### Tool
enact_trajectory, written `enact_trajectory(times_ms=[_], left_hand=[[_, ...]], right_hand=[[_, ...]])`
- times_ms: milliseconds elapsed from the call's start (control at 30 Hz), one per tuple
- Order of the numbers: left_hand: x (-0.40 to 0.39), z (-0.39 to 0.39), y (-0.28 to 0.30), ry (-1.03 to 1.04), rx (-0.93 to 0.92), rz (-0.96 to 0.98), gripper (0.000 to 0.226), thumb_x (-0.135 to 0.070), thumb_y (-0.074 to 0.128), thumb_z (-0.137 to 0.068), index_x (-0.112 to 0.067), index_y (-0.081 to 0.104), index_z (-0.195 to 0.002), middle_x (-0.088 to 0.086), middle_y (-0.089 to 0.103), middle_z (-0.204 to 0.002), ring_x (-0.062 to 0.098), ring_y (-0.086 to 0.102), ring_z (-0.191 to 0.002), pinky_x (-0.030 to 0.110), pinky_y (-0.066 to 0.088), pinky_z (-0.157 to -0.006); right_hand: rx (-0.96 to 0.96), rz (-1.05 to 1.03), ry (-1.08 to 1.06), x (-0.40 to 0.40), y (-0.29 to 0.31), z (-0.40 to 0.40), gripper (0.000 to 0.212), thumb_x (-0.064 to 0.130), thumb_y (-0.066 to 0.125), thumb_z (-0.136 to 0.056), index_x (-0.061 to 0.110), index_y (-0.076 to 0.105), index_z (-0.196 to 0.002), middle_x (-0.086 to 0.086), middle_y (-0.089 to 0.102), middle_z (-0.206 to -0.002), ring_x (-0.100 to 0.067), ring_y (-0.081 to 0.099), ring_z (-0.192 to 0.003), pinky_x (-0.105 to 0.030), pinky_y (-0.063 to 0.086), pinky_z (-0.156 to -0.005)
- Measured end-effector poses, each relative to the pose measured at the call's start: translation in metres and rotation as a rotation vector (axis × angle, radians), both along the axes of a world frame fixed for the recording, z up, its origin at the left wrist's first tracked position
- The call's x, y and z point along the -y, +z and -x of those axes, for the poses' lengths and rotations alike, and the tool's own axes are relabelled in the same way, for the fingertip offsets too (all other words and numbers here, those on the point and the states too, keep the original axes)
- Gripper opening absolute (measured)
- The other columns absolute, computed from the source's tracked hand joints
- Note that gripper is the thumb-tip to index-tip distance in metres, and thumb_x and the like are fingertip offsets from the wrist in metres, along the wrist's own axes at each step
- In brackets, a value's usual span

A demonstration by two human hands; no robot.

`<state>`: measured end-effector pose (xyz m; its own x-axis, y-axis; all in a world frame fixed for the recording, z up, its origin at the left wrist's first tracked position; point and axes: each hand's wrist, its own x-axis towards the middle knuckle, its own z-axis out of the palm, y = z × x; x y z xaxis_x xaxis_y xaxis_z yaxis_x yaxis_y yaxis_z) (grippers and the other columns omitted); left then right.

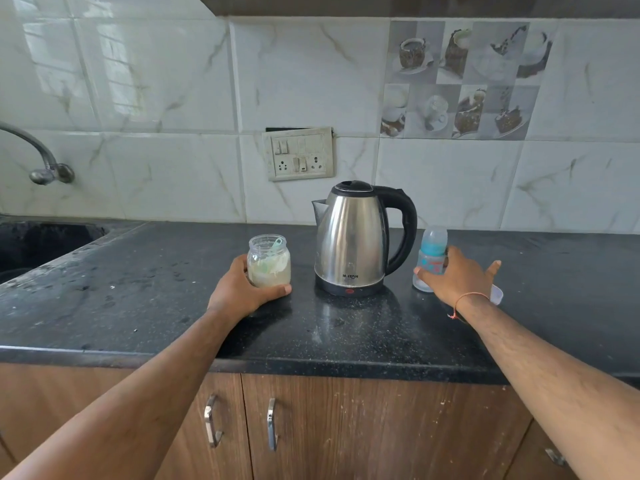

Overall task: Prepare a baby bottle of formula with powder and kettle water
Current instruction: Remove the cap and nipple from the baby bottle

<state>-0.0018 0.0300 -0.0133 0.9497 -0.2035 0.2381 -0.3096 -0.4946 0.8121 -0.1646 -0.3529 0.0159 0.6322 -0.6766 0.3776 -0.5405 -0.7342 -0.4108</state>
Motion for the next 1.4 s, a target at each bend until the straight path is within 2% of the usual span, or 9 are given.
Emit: enact_trajectory(times_ms=[200, 333, 533, 667, 800, 933, 1033, 1267, 1400], left_hand=[[-0.001, 0.004, 0.002, 0.025, 0.064, 0.206, 0.136, -0.067, 0.100, -0.058, -0.024, 0.029, -0.167, -0.003, 0.044, -0.165, 0.023, 0.046, -0.150, 0.051, 0.042, -0.125], [-0.006, 0.017, 0.006, 0.063, 0.091, 0.336, 0.143, -0.081, 0.093, -0.051, -0.028, 0.029, -0.167, -0.004, 0.040, -0.162, 0.025, 0.046, -0.145, 0.052, 0.042, -0.122], [0.006, 0.046, 0.008, 0.031, 0.274, 0.187, 0.125, -0.072, 0.090, -0.066, -0.031, 0.028, -0.167, -0.001, 0.025, -0.169, 0.031, 0.021, -0.158, 0.055, 0.025, -0.127], [0.035, 0.079, 0.006, -0.193, 0.294, 0.205, 0.119, -0.077, 0.086, -0.068, -0.032, 0.033, -0.164, -0.008, 0.032, -0.166, 0.012, 0.023, -0.153, 0.041, 0.027, -0.126], [0.069, 0.104, 0.004, -0.295, 0.342, 0.221, 0.110, -0.076, 0.080, -0.070, -0.033, 0.037, -0.162, -0.018, 0.035, -0.156, -0.002, 0.030, -0.146, 0.013, 0.023, -0.116], [0.081, 0.106, 0.005, -0.458, 0.110, 0.224, 0.105, -0.073, 0.084, -0.070, -0.033, 0.043, -0.158, -0.018, 0.061, -0.141, 0.002, 0.061, -0.129, 0.033, 0.056, -0.107], [0.084, 0.105, 0.007, -0.514, 0.024, 0.118, 0.087, -0.075, 0.082, -0.071, -0.028, 0.062, -0.141, -0.013, 0.074, -0.126, 0.009, 0.073, -0.113, 0.045, 0.063, -0.102], [0.089, 0.098, 0.003, -0.524, 0.021, -0.017, 0.066, -0.068, 0.083, -0.078, -0.034, 0.070, -0.133, -0.015, 0.080, -0.114, 0.006, 0.076, -0.106, 0.042, 0.062, -0.102], [0.093, 0.099, 0.002, -0.526, 0.075, -0.090, 0.056, -0.052, 0.088, -0.086, -0.033, 0.068, -0.134, -0.017, 0.077, -0.111, 0.002, 0.071, -0.101, 0.022, 0.058, -0.089]], right_hand=[[0.030, 0.043, 0.111, -0.033, -0.002, 0.018, 0.058, 0.072, 0.066, -0.090, 0.025, 0.060, -0.123, 0.004, 0.077, -0.114, -0.028, 0.070, -0.113, -0.062, 0.007, -0.129], [0.076, 0.027, 0.216, -0.064, -0.006, 0.029, 0.057, 0.074, 0.069, -0.088, 0.027, 0.061, -0.119, 0.008, 0.077, -0.113, -0.022, 0.071, -0.112, -0.060, 0.009, -0.129], [0.143, -0.028, 0.390, -0.107, -0.011, 0.035, 0.063, 0.075, 0.072, -0.084, 0.030, 0.059, -0.126, 0.014, 0.075, -0.112, -0.014, 0.070, -0.108, -0.058, 0.020, -0.129], [0.136, -0.086, 0.462, -0.126, -0.016, 0.031, 0.080, 0.086, 0.069, -0.072, 0.032, 0.059, -0.130, 0.017, 0.072, -0.108, -0.012, 0.069, -0.104, -0.055, 0.045, -0.116], [0.106, -0.105, 0.476, -0.137, -0.009, 0.036, 0.084, 0.086, 0.068, -0.072, 0.031, 0.058, -0.134, 0.020, 0.068, -0.104, -0.012, 0.070, -0.104, -0.053, 0.052, -0.110], [0.085, -0.106, 0.476, -0.139, -0.005, 0.040, 0.073, 0.069, 0.077, -0.083, 0.028, 0.057, -0.140, 0.013, 0.071, -0.112, -0.011, 0.069, -0.104, -0.041, 0.060, -0.100], [0.071, -0.127, 0.506, -0.138, -0.004, 0.038, 0.072, 0.053, 0.084, -0.086, 0.026, 0.055, -0.145, 0.005, 0.072, -0.128, -0.014, 0.068, -0.113, -0.036, 0.059, -0.101], [-0.201, -0.237, 0.686, -0.119, 0.020, 0.040, 0.106, 0.052, 0.097, -0.065, 0.036, 0.041, -0.153, 0.013, 0.061, -0.143, -0.014, 0.056, -0.134, -0.044, 0.041, -0.120], [0.038, -0.512, 0.773, -0.110, 0.038, 0.046, 0.082, 0.042, 0.096, -0.078, 0.036, 0.054, -0.148, 0.015, 0.064, -0.136, -0.008, 0.060, -0.126, -0.036, 0.051, -0.112]])
